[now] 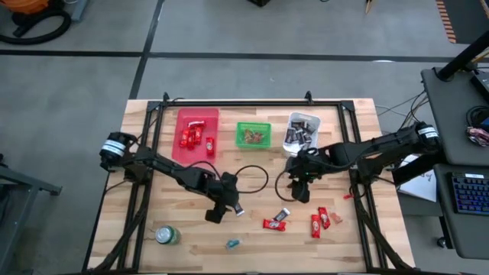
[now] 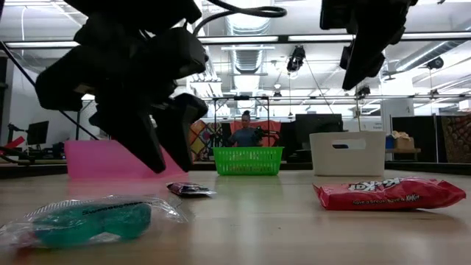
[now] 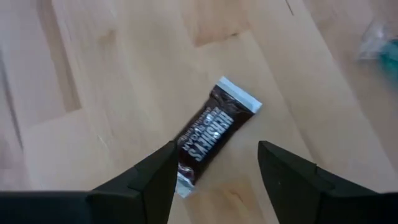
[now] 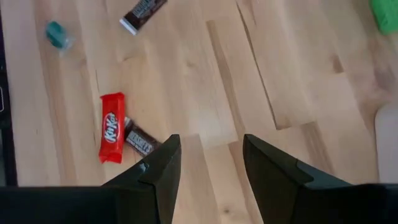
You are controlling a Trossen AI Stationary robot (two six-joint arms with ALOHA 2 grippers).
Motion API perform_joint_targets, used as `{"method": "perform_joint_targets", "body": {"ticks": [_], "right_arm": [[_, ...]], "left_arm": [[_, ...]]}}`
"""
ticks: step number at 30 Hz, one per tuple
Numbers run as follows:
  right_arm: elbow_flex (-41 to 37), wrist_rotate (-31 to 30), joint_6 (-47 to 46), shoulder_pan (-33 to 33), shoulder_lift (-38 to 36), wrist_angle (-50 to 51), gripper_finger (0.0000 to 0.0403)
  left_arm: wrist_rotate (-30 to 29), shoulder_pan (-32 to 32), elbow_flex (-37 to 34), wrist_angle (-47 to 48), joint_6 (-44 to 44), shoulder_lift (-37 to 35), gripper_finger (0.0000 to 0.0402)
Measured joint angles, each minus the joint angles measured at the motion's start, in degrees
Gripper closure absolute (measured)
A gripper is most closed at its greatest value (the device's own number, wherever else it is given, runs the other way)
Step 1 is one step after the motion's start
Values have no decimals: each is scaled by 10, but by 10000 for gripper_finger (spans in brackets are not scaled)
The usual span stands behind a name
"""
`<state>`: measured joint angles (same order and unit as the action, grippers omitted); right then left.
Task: Sort candy
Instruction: Put the brown chocolate bar into the white bin
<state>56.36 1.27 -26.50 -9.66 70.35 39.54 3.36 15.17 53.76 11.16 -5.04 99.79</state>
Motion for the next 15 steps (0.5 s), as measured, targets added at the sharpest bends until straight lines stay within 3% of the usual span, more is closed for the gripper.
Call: {"method": "perform_joint_targets", "body": {"ticks": [5, 15], "right_arm": [[0, -17, -1, -20, 0, -21, 239], [0, -19, 0, -25, 0, -38, 241]], "left_arm": [[-29, 0, 0, -4, -35, 0, 196], [-33, 0, -2, -44, -80, 33, 198]]}}
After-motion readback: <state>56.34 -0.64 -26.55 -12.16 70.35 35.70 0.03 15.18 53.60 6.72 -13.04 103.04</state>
